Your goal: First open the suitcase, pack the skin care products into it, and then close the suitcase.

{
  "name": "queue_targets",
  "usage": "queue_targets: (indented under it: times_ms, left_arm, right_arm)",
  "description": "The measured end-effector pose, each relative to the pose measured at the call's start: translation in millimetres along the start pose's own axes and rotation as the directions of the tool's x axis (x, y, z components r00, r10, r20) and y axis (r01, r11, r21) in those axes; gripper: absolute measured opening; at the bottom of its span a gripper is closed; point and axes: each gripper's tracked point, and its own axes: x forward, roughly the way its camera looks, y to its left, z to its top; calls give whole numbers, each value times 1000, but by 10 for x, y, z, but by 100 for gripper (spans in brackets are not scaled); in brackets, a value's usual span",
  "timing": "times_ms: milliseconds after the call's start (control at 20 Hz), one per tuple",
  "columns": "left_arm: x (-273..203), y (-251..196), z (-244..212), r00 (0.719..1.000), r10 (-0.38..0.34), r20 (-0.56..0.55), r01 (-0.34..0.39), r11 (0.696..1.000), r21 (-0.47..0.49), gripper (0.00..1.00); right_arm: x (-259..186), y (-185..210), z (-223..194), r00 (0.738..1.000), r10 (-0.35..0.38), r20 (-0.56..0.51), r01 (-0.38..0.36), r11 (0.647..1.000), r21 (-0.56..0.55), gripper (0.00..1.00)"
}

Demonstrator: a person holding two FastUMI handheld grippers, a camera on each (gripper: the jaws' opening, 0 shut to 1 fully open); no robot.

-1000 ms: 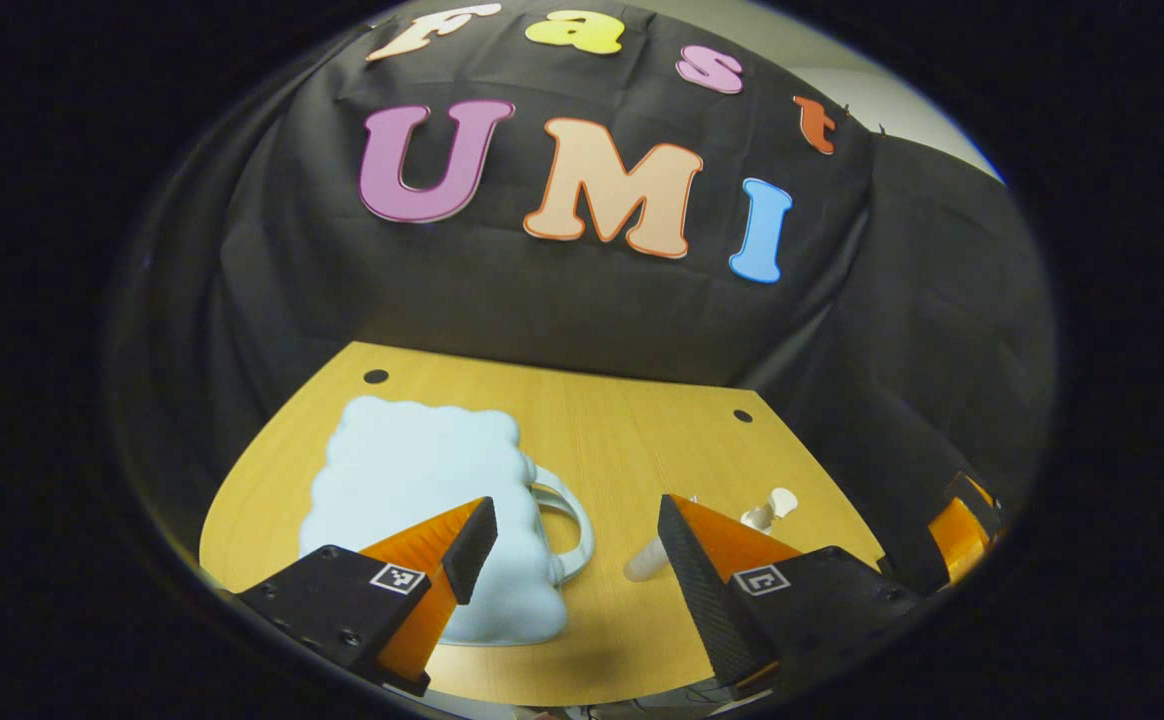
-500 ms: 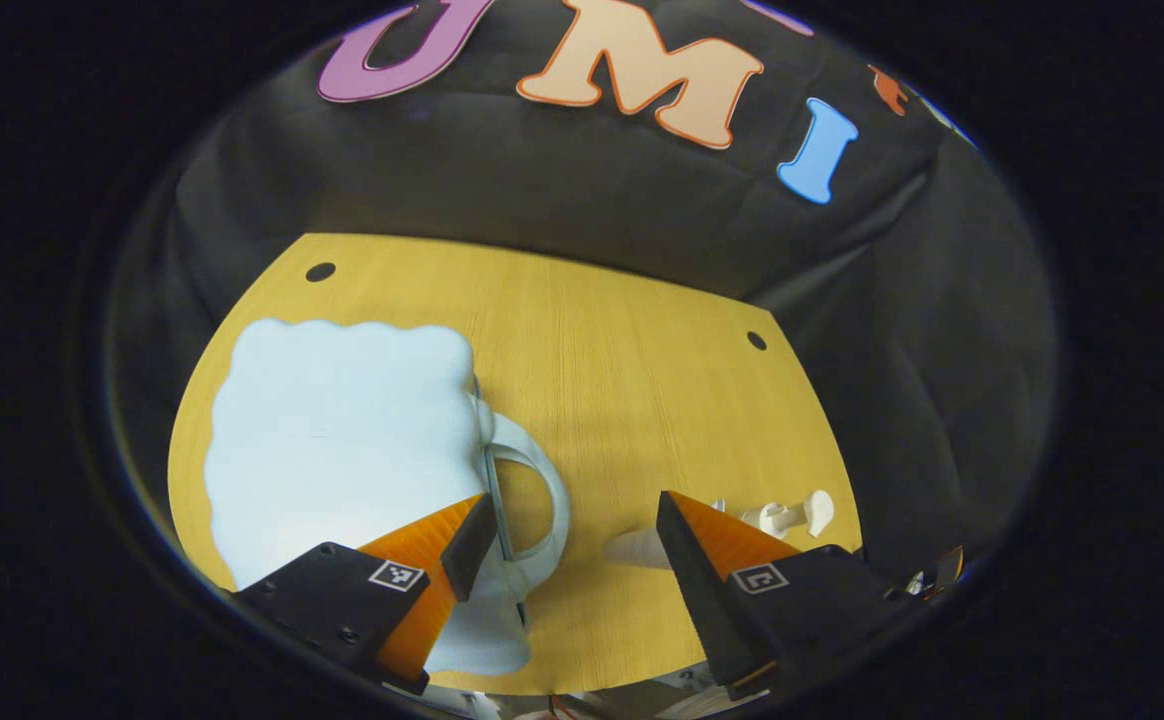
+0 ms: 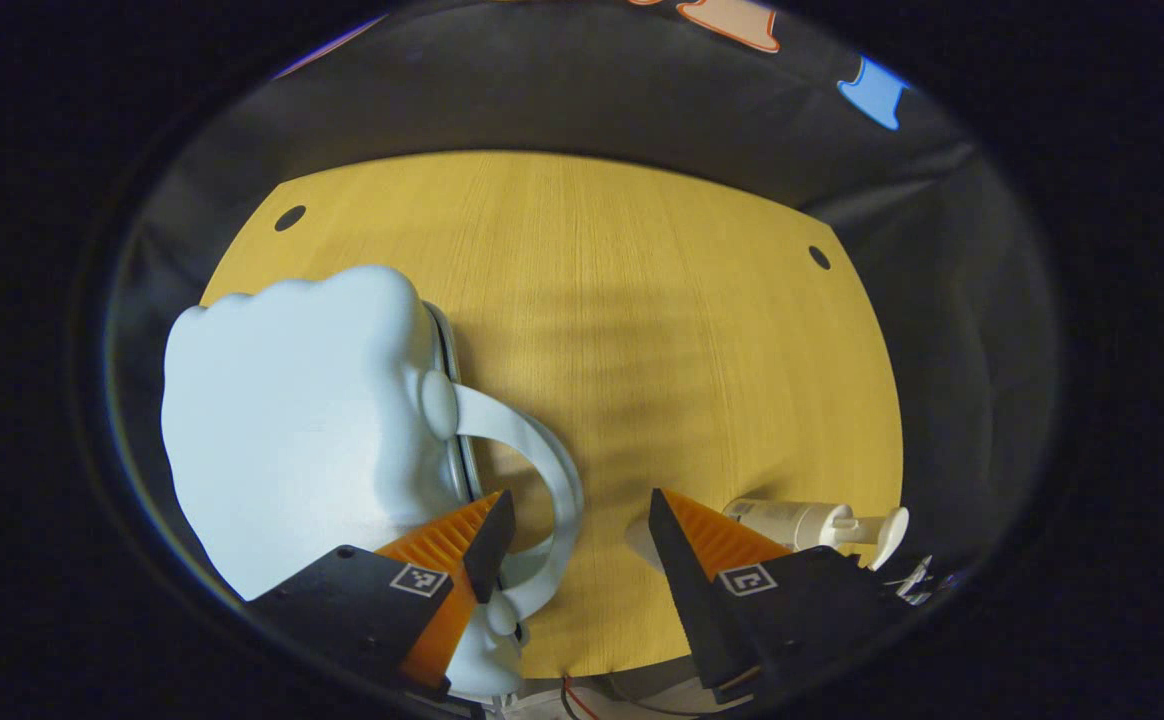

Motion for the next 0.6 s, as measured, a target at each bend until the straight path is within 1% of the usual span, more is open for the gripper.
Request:
queue_targets:
  times_ms: [50, 100, 150, 200, 300, 350, 400, 450, 500, 550, 600]
  left_arm:
    - [49, -8, -13, 1000, 9, -21, -9, 1000, -2, 79]
    - [94, -9, -14, 999, 17, -36, -17, 1000, -6, 78]
    - [142, 1, -26, 998, 23, -51, -24, 1000, -7, 75]
    - [187, 15, -35, 997, 31, -66, -31, 999, -10, 72]
    - [253, 44, -43, 995, 44, -88, -47, 999, -21, 68]
    - [279, 86, -50, 993, 63, -95, -66, 997, -26, 60]
    - [302, 113, -39, 993, 75, -96, -78, 997, -25, 58]
    - [334, 137, -32, 991, 85, -101, -88, 996, -19, 46]
    - [355, 149, -31, 990, 91, -109, -94, 995, -15, 40]
    - [379, 155, -39, 989, 97, -116, -99, 995, -16, 32]
    - [398, 163, -34, 988, 102, -120, -104, 994, -15, 29]
  right_arm:
    - [8, -29, -4, 1000, -4, -2, 4, 1000, 4, 96]
    - [-2, -57, -8, 1000, -9, -2, 9, 1000, 8, 96]
    - [2, -86, -4, 1000, -13, -1, 13, 1000, 11, 98]
    - [2, -120, -18, 1000, -18, -2, 18, 1000, 13, 96]
    - [15, -174, -18, 1000, -27, -5, 27, 999, 18, 96]
    - [18, -201, -12, 1000, -30, -5, 30, 999, 20, 96]
    - [18, -224, -8, 999, -34, -2, 34, 999, 22, 98]
    - [25, -239, -1, 999, -37, -2, 37, 999, 23, 98]
    - [29, -264, -11, 999, -40, -2, 40, 999, 22, 98]
    - [35, -282, -5, 999, -42, -2, 42, 999, 22, 98]
    - [29, -303, -20, 999, -45, -4, 45, 999, 21, 98]
